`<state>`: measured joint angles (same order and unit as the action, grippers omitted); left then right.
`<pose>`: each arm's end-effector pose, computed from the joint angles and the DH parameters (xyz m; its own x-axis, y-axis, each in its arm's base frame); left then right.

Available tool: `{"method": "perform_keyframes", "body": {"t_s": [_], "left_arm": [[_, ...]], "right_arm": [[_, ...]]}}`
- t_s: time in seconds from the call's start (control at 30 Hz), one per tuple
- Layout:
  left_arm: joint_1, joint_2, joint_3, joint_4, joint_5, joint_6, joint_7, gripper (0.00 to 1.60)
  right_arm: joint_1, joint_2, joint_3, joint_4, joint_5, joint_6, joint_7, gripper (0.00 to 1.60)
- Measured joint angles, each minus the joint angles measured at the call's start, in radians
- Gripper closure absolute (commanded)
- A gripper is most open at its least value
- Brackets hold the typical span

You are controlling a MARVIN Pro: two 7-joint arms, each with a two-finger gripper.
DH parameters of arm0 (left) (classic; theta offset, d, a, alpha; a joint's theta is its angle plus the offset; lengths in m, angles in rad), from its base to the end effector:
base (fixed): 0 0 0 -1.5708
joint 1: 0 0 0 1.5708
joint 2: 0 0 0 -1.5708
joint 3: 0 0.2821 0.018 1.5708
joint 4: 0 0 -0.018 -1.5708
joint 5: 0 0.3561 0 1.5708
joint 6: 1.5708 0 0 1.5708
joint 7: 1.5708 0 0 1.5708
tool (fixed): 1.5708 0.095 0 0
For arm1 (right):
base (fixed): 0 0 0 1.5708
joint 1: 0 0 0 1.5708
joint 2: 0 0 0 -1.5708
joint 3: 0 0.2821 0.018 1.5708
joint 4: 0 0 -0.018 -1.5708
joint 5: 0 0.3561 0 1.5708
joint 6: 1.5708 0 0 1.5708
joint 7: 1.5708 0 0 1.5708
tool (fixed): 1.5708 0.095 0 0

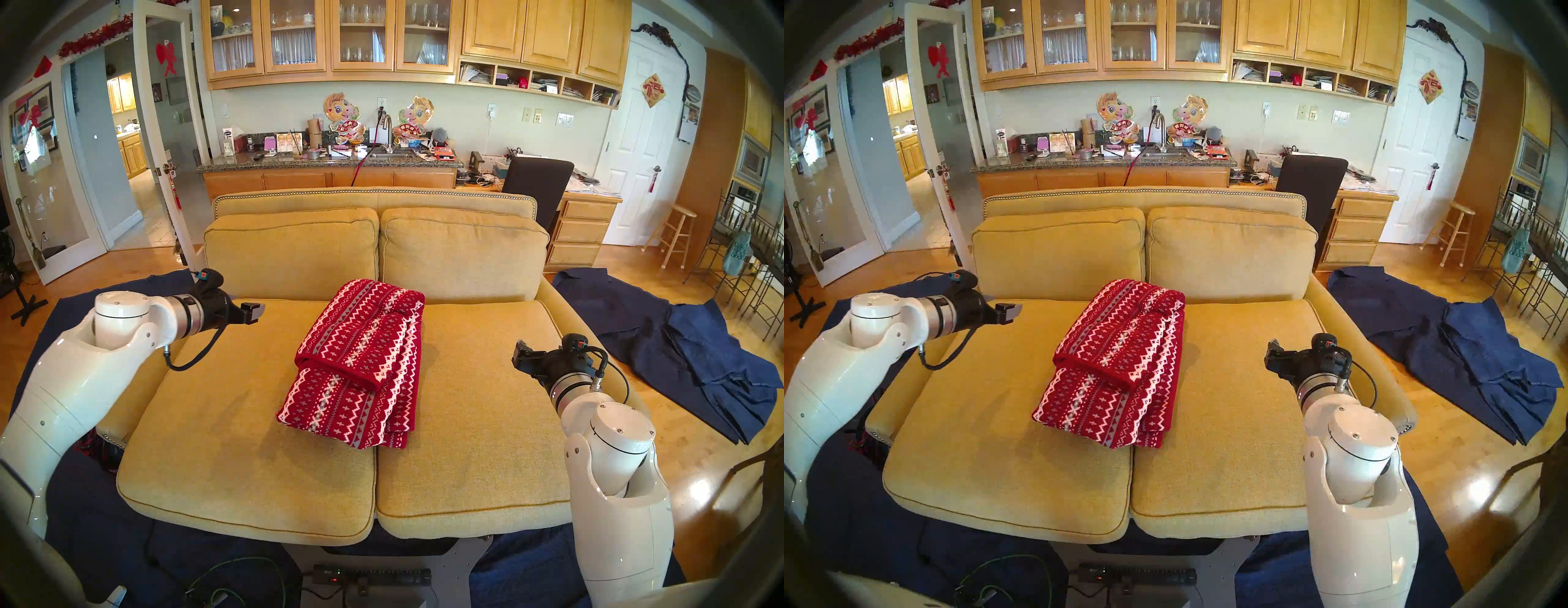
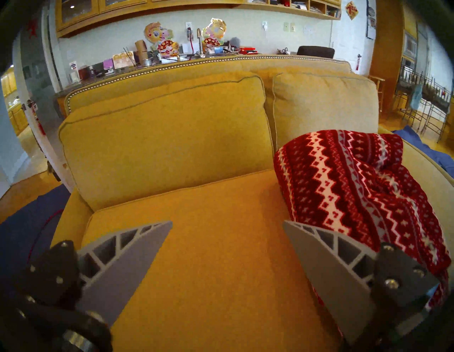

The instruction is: Fold the blanket in half twice

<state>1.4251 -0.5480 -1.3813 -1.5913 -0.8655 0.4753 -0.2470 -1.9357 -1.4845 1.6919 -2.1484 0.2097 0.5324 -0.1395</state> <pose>0.4739 0.1878 -0.2030 0.4430 -0.1972 0.8746 -0.3289 -0.9432 -0.0461 0.3563 -0.0622 -0.2377 0.3023 -0.0885 0.9491 -0.1688 -0.9849 -0.0380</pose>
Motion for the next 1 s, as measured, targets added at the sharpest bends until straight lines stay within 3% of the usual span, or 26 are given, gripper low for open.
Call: {"method": "perform_keyframes", "body": {"t_s": [0.23, 0.63, 1.0], "left_arm": [[0.059, 0.063, -0.037, 0.044, -0.021, -0.057, -0.124, 0.00], [0.149, 0.130, -0.087, 0.127, -0.057, -0.229, -0.346, 0.00], [0.164, 0.137, -0.051, 0.208, -0.012, -0.395, -0.546, 0.00]], "right_arm": [[0.000, 0.000, 0.000, 0.000, 0.000, 0.000, 0.000, 0.00], [0.000, 0.000, 0.000, -0.003, 0.000, 0.000, 0.000, 0.00], [0.000, 0.000, 0.000, -0.009, 0.000, 0.000, 0.000, 0.00]]}}
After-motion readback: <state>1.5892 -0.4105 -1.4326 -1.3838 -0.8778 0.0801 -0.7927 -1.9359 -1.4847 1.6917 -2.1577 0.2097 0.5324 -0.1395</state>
